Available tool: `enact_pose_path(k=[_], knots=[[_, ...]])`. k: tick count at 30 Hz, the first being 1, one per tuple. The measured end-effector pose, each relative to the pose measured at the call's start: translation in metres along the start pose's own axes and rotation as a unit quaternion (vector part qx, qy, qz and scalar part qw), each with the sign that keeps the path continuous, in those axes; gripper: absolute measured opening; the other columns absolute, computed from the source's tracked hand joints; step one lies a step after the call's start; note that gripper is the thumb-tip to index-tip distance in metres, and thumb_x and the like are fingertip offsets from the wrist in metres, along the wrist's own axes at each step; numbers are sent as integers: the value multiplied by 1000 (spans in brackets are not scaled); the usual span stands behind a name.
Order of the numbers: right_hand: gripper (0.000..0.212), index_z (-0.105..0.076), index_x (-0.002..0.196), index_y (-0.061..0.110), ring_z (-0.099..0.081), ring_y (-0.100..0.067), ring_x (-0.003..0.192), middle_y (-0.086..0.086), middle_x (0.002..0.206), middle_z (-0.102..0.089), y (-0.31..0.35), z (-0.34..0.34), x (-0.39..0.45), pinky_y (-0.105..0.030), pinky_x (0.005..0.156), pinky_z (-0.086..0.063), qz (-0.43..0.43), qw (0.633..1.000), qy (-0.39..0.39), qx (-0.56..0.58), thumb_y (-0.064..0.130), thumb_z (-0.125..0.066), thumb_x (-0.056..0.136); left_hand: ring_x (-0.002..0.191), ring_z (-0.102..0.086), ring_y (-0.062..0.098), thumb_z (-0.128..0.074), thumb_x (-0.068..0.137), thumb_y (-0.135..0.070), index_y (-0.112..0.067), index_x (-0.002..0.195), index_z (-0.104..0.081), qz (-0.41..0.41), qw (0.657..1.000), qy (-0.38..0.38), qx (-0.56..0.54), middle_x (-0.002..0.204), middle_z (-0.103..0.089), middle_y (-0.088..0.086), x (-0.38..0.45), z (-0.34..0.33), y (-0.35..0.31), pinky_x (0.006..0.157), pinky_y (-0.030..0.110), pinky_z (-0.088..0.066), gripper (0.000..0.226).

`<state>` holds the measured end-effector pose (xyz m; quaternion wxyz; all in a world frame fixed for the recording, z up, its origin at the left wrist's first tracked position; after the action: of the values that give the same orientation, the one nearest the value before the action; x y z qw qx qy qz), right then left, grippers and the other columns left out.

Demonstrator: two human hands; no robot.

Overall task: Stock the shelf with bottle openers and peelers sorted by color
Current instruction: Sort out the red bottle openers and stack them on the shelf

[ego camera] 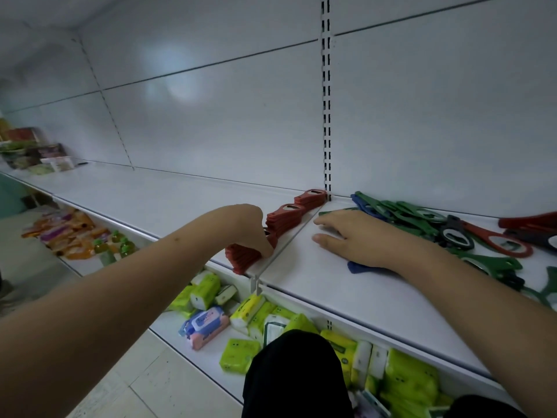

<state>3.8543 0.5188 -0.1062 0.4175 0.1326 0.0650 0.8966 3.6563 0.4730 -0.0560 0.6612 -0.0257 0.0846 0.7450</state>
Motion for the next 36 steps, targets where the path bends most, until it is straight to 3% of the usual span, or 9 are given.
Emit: enact_pose_path(k=[5, 14, 16, 18, 20, 23, 26, 33, 36], knots=[[42, -55, 134, 25, -52, -15, 123, 3, 135, -58, 5, 2, -1, -33, 102, -42, 12, 1000, -11, 8, 48, -46, 100, 82, -49, 23, -71, 83, -43, -13, 79, -43, 2, 1000, -20, -6, 74, -43, -2, -3, -6, -4, 68, 27, -38, 41], [30, -64, 123, 25, -55, -8, 92, 5, 123, -65, 5, 11, -3, -27, 87, -44, 10, 996, -80, 34, 39, -51, 100, 83, -48, 23, -71, 83, -42, -9, 103, -49, 25, 998, -18, -47, 77, -43, -1, -7, -7, -4, 66, 27, -38, 44], [29, -68, 120, 20, -60, -13, 98, 1, 119, -68, 6, 24, -6, -31, 91, -47, 5, 990, -129, 51, 34, -52, 100, 89, -50, 25, -71, 83, -45, -7, 116, -51, 35, 999, -18, -34, 93, -52, 4, -14, -1, -4, 65, 28, -40, 54], [29, -69, 119, 16, -60, -16, 106, -1, 117, -68, 2, 46, -11, -34, 96, -47, -9, 982, -181, 61, 32, -52, 100, 109, -50, 33, -72, 81, -48, -7, 129, -46, 33, 993, -99, -49, 123, -50, 15, -19, 10, -7, 83, 34, -46, 68], [26, -71, 109, 14, -61, -12, 100, 3, 107, -69, -5, 73, -15, -31, 93, -48, -27, 965, -251, 68, 28, -52, 100, 116, -52, 33, -70, 81, -47, -13, 139, -45, -19, 966, -207, -152, 131, -49, 14, -26, 19, -25, 98, 40, -45, 71], [24, -73, 94, 10, -64, -14, 88, 2, 92, -71, -25, 117, -29, -28, 83, -49, -87, 936, -332, 85, 26, -55, 97, 95, -60, 16, -64, 84, -37, -22, 124, -61, -186, 916, -253, -249, 110, -61, 1, -39, 16, -82, 86, 27, -45, 43], [22, -73, 100, 11, -64, -13, 92, 3, 96, -71, -53, 146, -59, -15, 71, -45, -155, 942, -290, 59, 26, -57, 97, 94, -59, 12, -62, 88, -32, -26, 119, -65, -297, 901, -219, -229, 107, -59, -3, -34, 1, -138, 85, 27, -46, 32], [12, -74, 100, 22, -63, -12, 91, 4, 103, -71, -145, 142, -138, -25, 83, -48, -307, 946, -63, -80, 22, -71, 89, 109, -58, 14, -63, 92, -35, -24, 126, -61, -418, 872, -176, -184, 119, -60, -2, 30, 17, -240, 93, 25, -45, 36], [15, -75, 101, 24, -66, -13, 92, 4, 104, -73, -172, 147, -157, -29, 90, -52, -330, 936, -56, -109, 18, -71, 87, 112, -57, 16, -69, 87, -41, -25, 135, -52, -447, 885, -50, -125, 127, -57, -3, 51, 16, -279, 99, 33, -46, 52]])
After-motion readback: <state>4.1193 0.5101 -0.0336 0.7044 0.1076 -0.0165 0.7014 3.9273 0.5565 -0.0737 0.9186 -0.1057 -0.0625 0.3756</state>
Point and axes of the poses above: each hand's wrist, its own x-axis towards the middle knuckle, its own z-axis out of the back of the hand, y = z × x, the point moved 2 cm from there along x, towards the middle knuckle
